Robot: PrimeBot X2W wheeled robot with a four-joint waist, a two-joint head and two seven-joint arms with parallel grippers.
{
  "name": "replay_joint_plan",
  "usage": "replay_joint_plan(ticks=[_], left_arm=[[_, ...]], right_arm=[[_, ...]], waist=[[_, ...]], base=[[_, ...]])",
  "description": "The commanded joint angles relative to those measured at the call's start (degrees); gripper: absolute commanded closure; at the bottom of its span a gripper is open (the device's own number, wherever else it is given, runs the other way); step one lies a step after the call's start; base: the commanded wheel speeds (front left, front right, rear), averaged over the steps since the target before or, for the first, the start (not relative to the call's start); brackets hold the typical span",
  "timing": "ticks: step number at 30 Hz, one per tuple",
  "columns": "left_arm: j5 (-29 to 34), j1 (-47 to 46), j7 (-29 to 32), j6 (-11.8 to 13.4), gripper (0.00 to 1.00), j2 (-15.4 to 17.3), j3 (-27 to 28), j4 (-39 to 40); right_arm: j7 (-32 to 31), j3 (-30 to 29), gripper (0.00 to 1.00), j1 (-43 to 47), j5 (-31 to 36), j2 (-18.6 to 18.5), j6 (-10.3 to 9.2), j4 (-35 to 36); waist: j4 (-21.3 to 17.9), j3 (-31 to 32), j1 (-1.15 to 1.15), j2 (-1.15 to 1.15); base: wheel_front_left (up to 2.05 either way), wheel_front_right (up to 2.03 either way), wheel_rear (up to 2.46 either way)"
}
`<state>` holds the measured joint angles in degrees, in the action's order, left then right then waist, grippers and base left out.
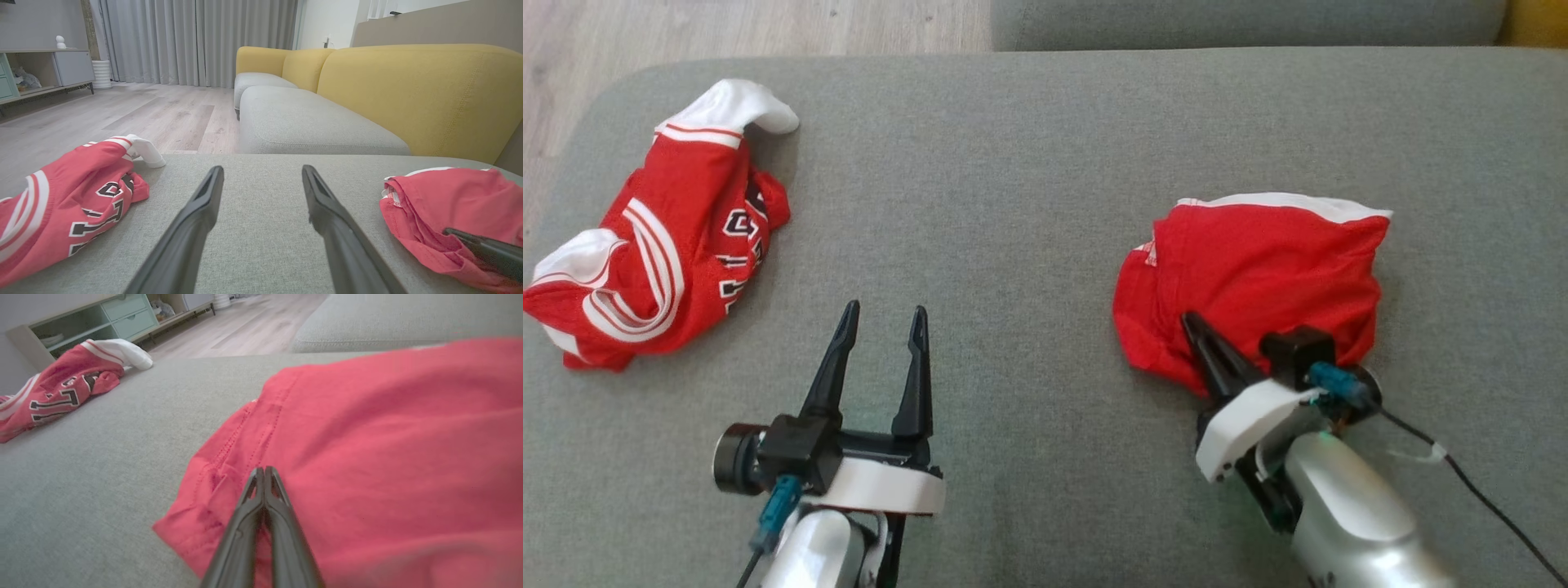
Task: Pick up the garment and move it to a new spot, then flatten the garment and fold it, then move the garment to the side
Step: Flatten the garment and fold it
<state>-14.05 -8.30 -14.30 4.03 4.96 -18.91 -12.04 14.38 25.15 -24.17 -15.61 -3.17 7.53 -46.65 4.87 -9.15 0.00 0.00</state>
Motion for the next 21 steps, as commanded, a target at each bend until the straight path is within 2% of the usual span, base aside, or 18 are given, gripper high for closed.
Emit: replay_joint_plan(ticks=[1, 7, 13, 17, 21], left_arm=[[0.4, -2.3, -0.7, 0.2, 0.0, 0.1, 1.5, 1.6], [0.4, -2.4, -0.7, 0.2, 0.0, -0.1, 1.3, 2.0], [0.5, -3.1, -0.7, -0.1, 0.0, -0.4, 0.3, 1.9], [0.5, -3.7, -0.7, -0.2, 0.0, -0.7, -0.2, 1.6], [0.5, -4.0, -0.7, -0.2, 0.0, -0.8, -0.1, 1.4]], right_arm=[[0.6, 0.4, 1.0, -2.9, -0.2, 0.3, -0.04, 2.6], [0.6, -8.0, 1.0, -5.8, 2.1, 0.3, -0.04, 7.3], [0.6, -15.6, 1.0, -10.3, 4.3, 0.3, -0.04, 0.8], [0.6, -14.1, 1.0, -12.2, 4.0, 0.3, -0.04, -5.1], [0.4, -6.0, 1.0, -11.4, -0.2, 0.3, -0.04, -8.3]], waist=[[-0.1, 0.1, 0.0, 0.0], [0.6, -0.6, 0.0, 0.0], [2.4, -2.5, 0.0, 0.0], [3.6, -3.5, 0.0, 0.0], [4.0, -3.8, 0.0, 0.0]], base=[[0.0, 0.0, 0.0], [0.0, 0.0, 0.0], [0.0, 0.0, 0.0], [0.0, 0.0, 0.0], [0.0, 0.0, 0.0]])
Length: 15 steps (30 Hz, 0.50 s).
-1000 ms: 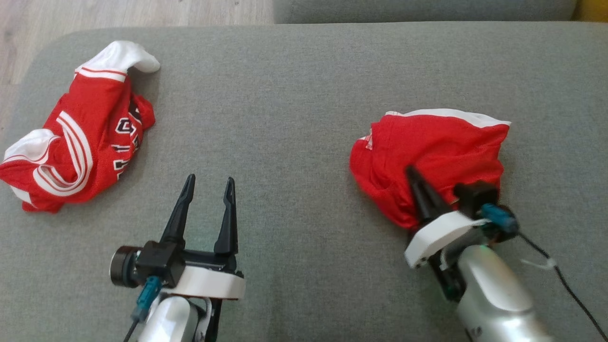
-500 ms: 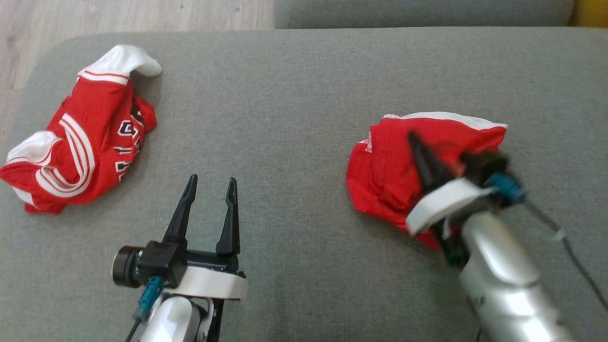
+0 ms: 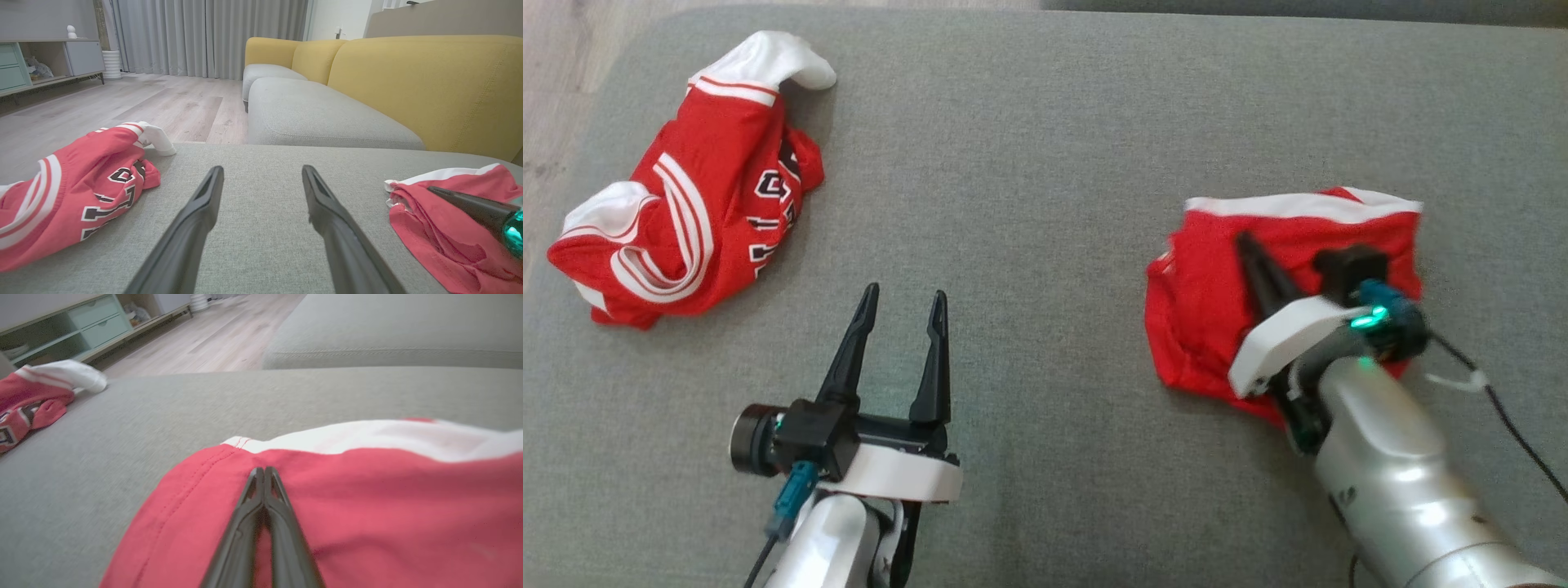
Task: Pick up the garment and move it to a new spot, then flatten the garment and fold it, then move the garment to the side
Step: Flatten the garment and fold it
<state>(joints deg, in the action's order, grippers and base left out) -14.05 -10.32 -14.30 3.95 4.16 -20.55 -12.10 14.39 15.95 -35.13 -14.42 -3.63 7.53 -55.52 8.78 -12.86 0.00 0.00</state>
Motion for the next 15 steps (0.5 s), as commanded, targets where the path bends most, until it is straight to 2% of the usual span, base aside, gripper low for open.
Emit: replay_joint_plan(ticks=[1, 5, 8, 12, 15], left_arm=[[0.5, -2.0, -0.7, -0.2, 0.0, 0.0, 1.6, 1.4], [0.6, -2.0, -0.7, 0.0, 0.0, 0.1, 1.9, 1.2], [0.6, -2.0, -0.7, 0.1, 0.0, 0.2, 2.2, 1.3], [0.6, -1.9, -0.7, 0.1, 0.0, 0.2, 2.4, 1.3], [0.6, -1.5, -0.7, 0.1, 0.0, 0.3, 2.6, 1.3]], right_arm=[[-0.1, 5.5, 1.0, 0.1, -2.6, 0.8, -0.04, 0.0], [-2.2, 13.2, 1.0, 1.8, -6.1, 0.8, -0.04, -1.5], [-2.5, 16.3, 1.0, 2.3, -8.3, 0.8, -0.04, -2.1], [-1.4, 17.8, 1.0, 1.8, -9.0, 0.8, -0.04, -2.4], [0.1, 16.1, 1.0, 0.6, -8.2, 0.8, -0.04, -2.3]], waist=[[0.1, -0.1, 0.0, 0.0], [-0.4, 0.2, 0.0, 0.0], [-1.2, 0.6, 0.0, 0.0], [-2.3, 1.2, 0.0, 0.0], [-3.5, 2.1, 0.0, 0.0]], base=[[0.0, 0.0, 0.0], [0.0, 0.0, 0.0], [0.0, 0.0, 0.0], [0.0, 0.0, 0.0], [0.0, 0.0, 0.0]])
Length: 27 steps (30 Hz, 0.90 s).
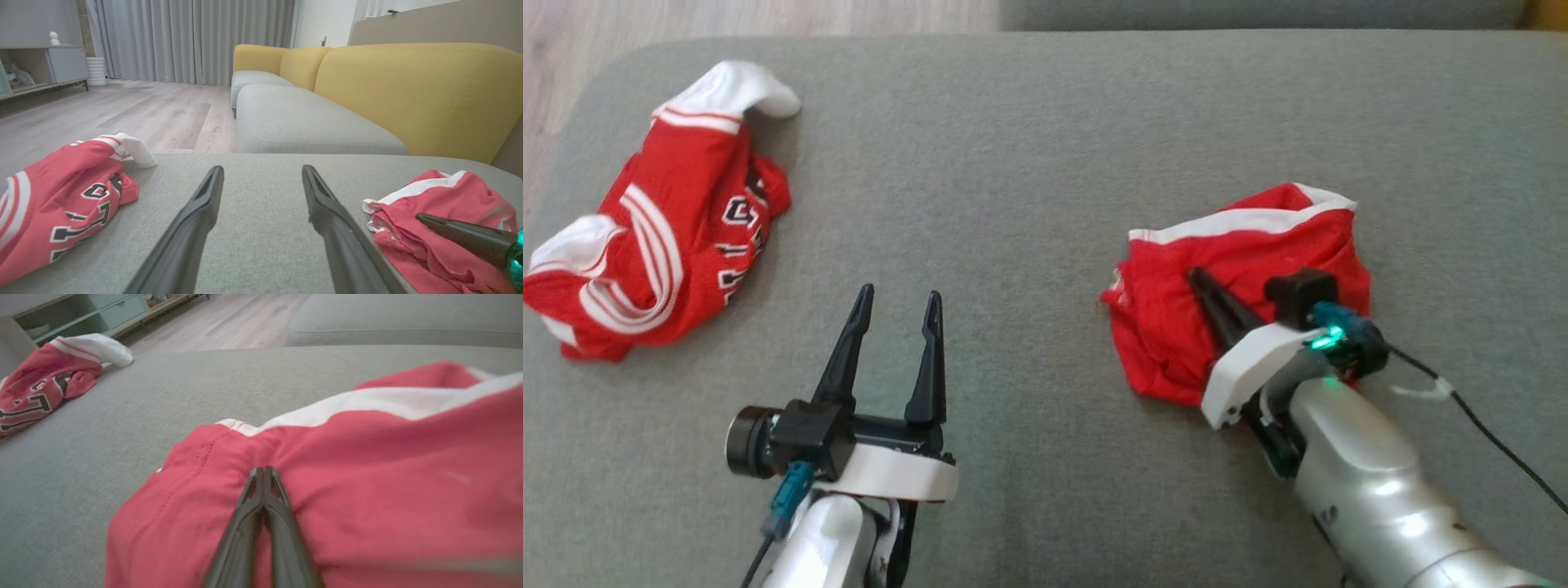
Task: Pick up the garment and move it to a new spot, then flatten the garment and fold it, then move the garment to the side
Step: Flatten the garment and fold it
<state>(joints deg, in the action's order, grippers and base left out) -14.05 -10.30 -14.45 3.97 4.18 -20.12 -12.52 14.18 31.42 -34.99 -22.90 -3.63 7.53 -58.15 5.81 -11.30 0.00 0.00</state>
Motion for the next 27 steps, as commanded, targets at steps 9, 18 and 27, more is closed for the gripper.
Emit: replay_joint_plan(ticks=[9, 18, 27], left_arm=[[0.5, -0.2, -0.5, 0.1, 0.0, 0.3, 2.8, 2.6], [1.0, -0.9, -0.5, -0.4, 0.0, 0.3, 2.3, 2.8], [1.2, -1.8, -0.5, -0.4, 0.0, 0.6, 2.2, 2.6]], right_arm=[[0.8, -24.2, 1.0, 6.8, 12.6, -0.5, -0.04, 16.7], [0.8, -30.9, 1.0, 9.3, 18.9, 0.7, -0.04, 14.7], [0.8, -27.2, 1.0, 7.8, 17.1, 0.7, -0.04, 11.8]], waist=[[-2.9, 2.4, 0.0, 0.0], [-1.7, -0.1, 0.0, 0.0], [-0.5, -1.0, 0.0, 0.0]], base=[[0.0, 0.0, 0.0], [0.0, 0.0, 0.0], [0.0, 0.0, 0.0]])
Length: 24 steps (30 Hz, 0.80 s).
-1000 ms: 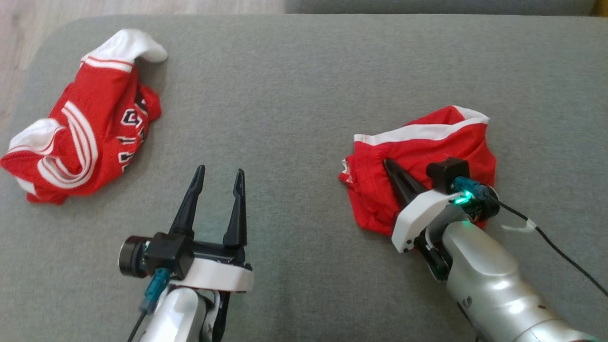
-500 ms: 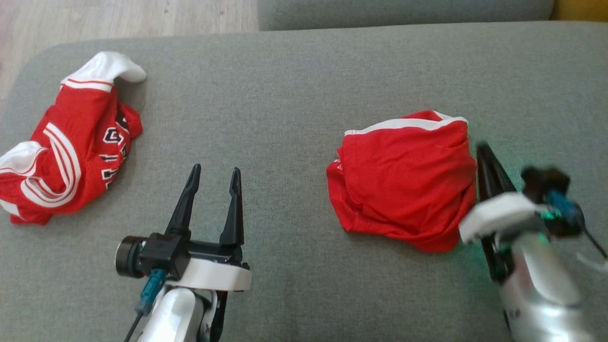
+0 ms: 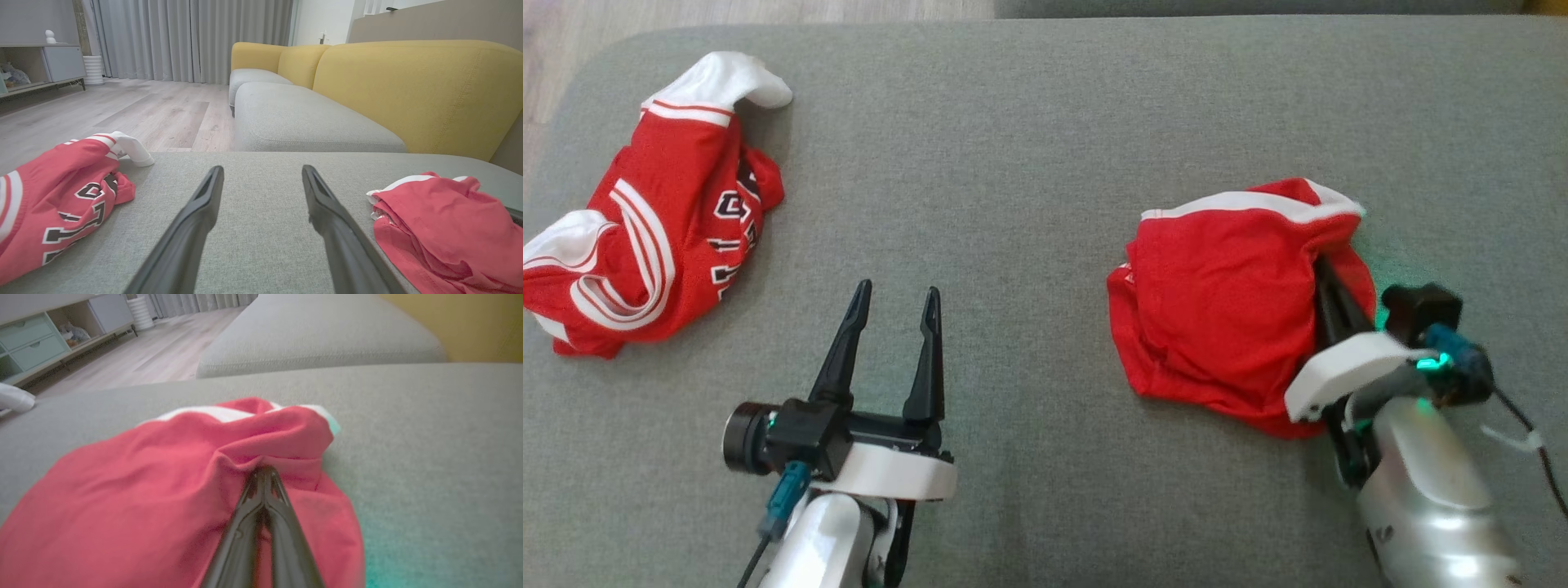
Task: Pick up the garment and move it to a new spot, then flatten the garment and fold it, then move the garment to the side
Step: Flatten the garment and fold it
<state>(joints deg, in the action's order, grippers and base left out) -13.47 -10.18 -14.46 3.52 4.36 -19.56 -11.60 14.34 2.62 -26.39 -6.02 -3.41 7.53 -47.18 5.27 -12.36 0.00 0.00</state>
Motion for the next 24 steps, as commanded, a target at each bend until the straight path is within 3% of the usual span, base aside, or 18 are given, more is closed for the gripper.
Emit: replay_joint_plan(ticks=[1, 5, 10, 22, 23, 24], left_arm=[[0.6, -1.9, -0.5, 0.1, 0.0, 0.4, 1.6, 1.6], [0.5, -2.0, -0.5, 0.4, 0.0, 0.4, 1.8, 1.5], [0.3, -1.6, -0.5, 0.5, 0.0, 0.5, 2.2, 1.5], [-0.6, 0.8, -0.5, 0.9, 0.0, 0.2, 4.3, 2.3], [-0.7, 1.1, -0.5, 0.9, 0.0, 0.2, 4.6, 2.3], [-0.8, 1.4, -0.5, 0.9, 0.0, 0.1, 4.9, 2.3]], right_arm=[[0.7, 2.0, 1.0, -1.0, 0.4, 0.5, -0.04, -0.5], [0.7, 2.4, 1.0, -1.8, -0.1, 0.5, -0.04, -2.3], [0.7, 1.8, 1.0, -1.7, -1.0, 0.5, -0.04, 0.5], [0.7, 1.1, 1.0, 6.4, -2.4, 0.5, -0.04, 19.1], [0.7, 0.8, 0.84, 7.4, -2.6, 0.5, -0.04, 20.7], [0.7, 0.6, 0.0, 8.6, -2.9, 0.5, -0.04, 22.2]], waist=[[0.1, 0.1, 0.0, 0.0], [-0.3, 0.6, 0.0, 0.0], [-1.5, 1.8, 0.0, 0.0], [-5.2, 6.2, 0.0, 0.0], [-5.4, 6.5, 0.0, 0.0], [-5.6, 6.7, 0.0, 0.0]], base=[[0.0, 0.0, 0.0], [0.0, 0.0, 0.0], [0.0, 0.0, 0.0], [0.0, 0.0, 0.0], [0.0, 0.0, 0.0], [0.0, 0.0, 0.0]])
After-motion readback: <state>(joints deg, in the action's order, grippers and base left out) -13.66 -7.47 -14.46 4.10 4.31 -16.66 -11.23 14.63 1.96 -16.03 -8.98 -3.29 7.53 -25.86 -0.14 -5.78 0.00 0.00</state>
